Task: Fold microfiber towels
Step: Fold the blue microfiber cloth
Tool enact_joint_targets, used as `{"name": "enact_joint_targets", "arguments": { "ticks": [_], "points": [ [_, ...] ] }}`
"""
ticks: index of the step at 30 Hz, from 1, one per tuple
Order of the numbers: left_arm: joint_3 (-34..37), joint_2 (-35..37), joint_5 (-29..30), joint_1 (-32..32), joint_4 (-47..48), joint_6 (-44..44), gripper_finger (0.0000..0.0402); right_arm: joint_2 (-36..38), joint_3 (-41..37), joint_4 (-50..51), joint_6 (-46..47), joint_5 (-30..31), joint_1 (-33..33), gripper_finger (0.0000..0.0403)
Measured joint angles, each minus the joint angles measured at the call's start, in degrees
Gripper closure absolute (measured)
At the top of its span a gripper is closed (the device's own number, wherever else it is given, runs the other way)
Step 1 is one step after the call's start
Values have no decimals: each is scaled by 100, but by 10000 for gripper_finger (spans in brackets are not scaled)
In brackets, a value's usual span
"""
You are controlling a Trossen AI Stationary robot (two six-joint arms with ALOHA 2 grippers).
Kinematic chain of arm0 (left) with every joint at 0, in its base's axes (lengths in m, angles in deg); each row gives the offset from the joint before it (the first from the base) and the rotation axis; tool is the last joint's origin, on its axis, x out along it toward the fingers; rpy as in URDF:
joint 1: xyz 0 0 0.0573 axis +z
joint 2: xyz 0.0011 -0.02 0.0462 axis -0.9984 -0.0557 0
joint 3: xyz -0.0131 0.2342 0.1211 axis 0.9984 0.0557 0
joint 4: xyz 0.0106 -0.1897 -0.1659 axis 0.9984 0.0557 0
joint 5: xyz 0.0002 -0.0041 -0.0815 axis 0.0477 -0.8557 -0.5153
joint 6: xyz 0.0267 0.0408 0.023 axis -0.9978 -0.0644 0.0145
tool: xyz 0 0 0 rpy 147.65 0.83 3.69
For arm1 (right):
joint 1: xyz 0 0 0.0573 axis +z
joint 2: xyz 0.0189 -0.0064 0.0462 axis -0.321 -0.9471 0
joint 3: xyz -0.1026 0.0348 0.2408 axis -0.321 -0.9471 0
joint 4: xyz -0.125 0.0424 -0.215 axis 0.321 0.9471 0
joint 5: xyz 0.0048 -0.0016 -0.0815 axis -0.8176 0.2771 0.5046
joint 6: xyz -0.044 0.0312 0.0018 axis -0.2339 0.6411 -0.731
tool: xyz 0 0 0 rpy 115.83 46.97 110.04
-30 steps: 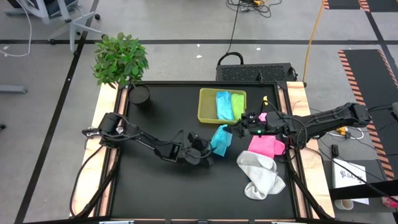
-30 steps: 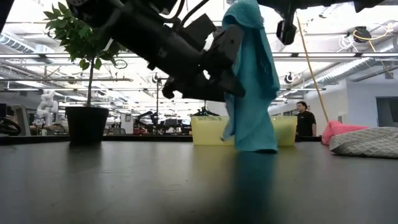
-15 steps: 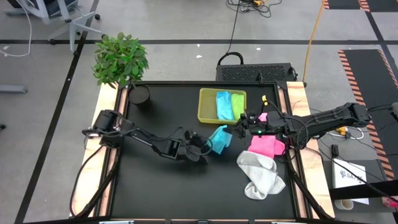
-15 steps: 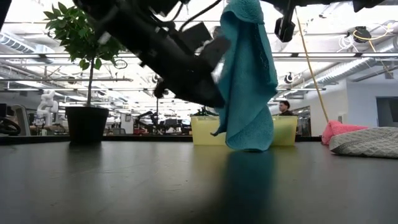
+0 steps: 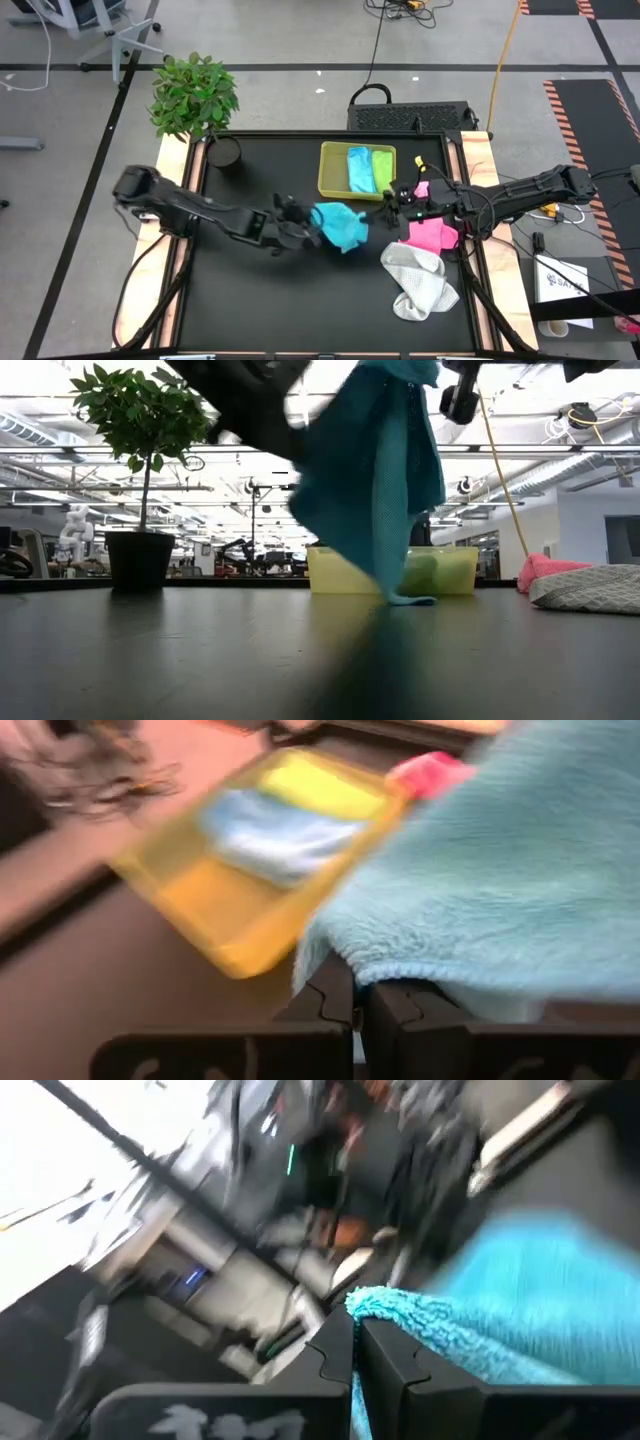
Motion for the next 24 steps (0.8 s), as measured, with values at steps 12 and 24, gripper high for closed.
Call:
{"name": "enact_joint_targets", "arguments": {
  "ticks": [12, 24],
  "points": [
    [-2, 2230, 568, -4, 1307, -463, 400, 0, 2, 1120, 281, -737, -254, 403],
    [5, 2432, 505, 337, 1217, -820, 401, -28, 4, 236, -683, -1302, -1862, 403]
  ]
}}
